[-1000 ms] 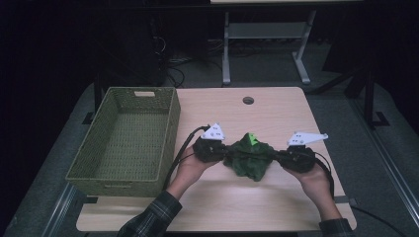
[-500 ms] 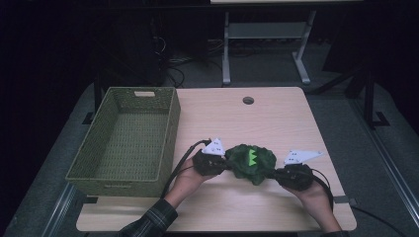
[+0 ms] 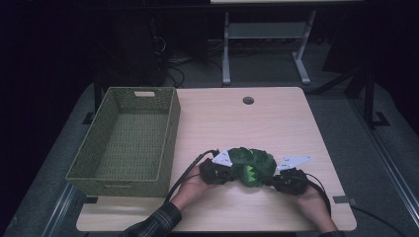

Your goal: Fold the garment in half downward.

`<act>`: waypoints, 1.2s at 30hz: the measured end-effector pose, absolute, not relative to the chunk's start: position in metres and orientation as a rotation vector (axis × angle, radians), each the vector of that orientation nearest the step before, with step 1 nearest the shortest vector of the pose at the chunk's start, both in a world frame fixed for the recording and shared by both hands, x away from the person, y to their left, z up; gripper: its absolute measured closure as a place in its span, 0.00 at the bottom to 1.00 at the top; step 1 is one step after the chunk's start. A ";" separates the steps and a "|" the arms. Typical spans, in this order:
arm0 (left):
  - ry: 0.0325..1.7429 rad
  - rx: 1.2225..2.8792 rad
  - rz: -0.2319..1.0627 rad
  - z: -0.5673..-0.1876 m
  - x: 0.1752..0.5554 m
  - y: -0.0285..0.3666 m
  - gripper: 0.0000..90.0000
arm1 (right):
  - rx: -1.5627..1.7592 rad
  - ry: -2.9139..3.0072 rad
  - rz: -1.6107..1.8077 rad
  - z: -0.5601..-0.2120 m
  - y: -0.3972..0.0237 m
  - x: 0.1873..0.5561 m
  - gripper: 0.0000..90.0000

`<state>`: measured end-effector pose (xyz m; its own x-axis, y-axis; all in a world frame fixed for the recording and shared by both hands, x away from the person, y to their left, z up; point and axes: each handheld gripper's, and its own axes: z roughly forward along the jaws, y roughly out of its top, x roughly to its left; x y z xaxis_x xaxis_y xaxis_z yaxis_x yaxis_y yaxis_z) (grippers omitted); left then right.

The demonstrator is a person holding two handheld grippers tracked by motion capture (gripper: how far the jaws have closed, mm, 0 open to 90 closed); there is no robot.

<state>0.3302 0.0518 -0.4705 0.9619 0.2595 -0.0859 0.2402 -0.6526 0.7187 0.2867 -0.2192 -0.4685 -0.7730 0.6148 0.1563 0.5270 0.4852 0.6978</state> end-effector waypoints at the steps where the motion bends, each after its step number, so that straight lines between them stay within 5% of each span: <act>1: 0.348 2.303 0.033 -0.472 0.330 0.052 0.96 | 1.000 2.609 1.163 -0.470 -0.219 0.287 0.97; 5: 0.350 2.307 0.042 -0.470 0.329 0.053 0.92 | 0.998 2.603 1.159 -0.472 -0.217 0.287 0.95; 14: 0.363 2.267 0.080 -0.450 0.318 0.064 0.69 | 0.981 2.509 1.249 -0.456 -0.226 0.276 0.72; 21: 0.363 2.243 0.071 -0.437 0.306 0.077 0.64 | 1.006 2.497 1.293 -0.447 -0.234 0.263 0.71; 29: 0.383 2.177 0.078 -0.423 0.310 0.076 0.89 | 0.994 2.449 1.320 -0.433 -0.233 0.262 0.99; 36: 0.453 2.216 0.099 -0.434 0.331 0.052 0.97 | 1.037 2.465 1.229 -0.446 -0.221 0.285 1.00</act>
